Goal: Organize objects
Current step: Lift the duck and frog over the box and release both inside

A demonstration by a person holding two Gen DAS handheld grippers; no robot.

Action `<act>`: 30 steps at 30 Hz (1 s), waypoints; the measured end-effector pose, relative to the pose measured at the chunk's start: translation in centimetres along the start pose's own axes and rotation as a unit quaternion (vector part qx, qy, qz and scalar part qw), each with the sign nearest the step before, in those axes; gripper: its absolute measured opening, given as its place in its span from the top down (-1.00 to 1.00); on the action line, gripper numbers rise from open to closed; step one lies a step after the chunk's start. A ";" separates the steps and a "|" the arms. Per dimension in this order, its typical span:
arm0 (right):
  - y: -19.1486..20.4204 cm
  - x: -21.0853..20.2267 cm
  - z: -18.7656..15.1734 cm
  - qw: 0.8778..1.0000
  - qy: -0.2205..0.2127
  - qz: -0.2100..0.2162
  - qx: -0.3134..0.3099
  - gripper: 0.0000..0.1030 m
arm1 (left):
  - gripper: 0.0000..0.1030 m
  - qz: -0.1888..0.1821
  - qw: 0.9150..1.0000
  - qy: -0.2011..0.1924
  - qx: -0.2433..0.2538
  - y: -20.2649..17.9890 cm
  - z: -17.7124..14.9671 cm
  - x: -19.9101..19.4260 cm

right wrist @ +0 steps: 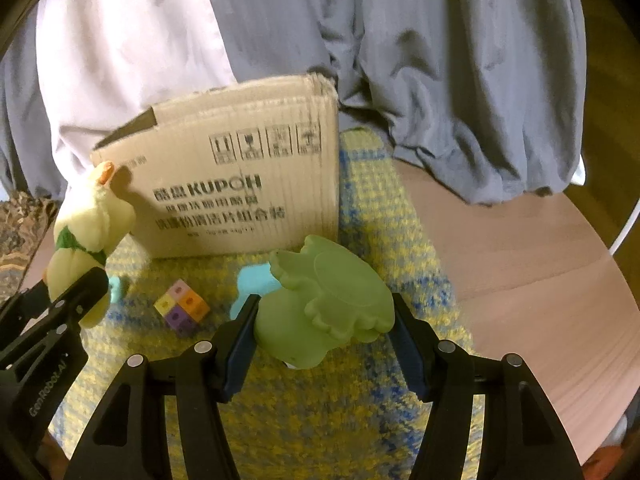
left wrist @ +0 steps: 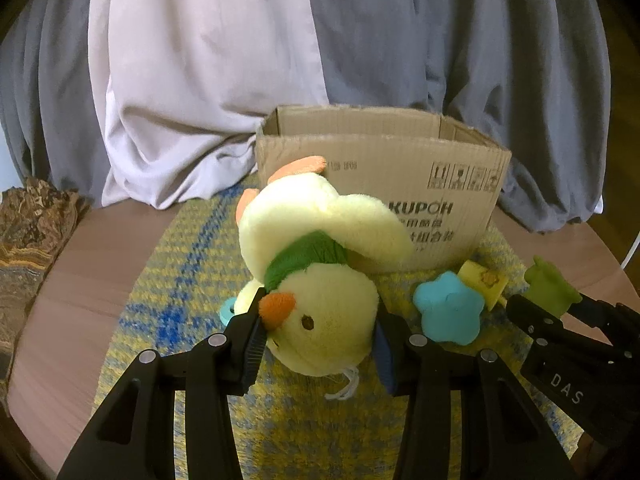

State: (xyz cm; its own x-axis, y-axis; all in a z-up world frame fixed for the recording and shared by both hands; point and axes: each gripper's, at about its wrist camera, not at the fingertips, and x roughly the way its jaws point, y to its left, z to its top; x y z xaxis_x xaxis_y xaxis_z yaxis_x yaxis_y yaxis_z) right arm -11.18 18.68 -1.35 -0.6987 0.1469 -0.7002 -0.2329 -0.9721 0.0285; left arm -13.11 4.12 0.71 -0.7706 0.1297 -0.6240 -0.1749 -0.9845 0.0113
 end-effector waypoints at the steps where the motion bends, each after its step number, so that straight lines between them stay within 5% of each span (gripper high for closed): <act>1: 0.1 -0.2 0.1 1.000 -0.003 0.001 0.000 -0.20 | 0.12 0.000 1.000 -0.003 -0.001 0.1 0.2 -0.2; 30: 1.7 -3.9 5.7 0.997 -0.070 0.013 -0.005 -0.20 | 0.12 -0.006 0.998 -0.060 -0.002 0.7 6.8 -3.2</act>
State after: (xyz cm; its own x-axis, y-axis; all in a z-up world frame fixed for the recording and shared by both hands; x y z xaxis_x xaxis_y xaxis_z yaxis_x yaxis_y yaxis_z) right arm -12.71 17.54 5.43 -0.7917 0.1456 -0.5933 -0.2076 -0.9775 0.0370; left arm -14.94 3.87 8.00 -0.8366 0.1538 -0.5258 -0.1817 -0.9833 0.0016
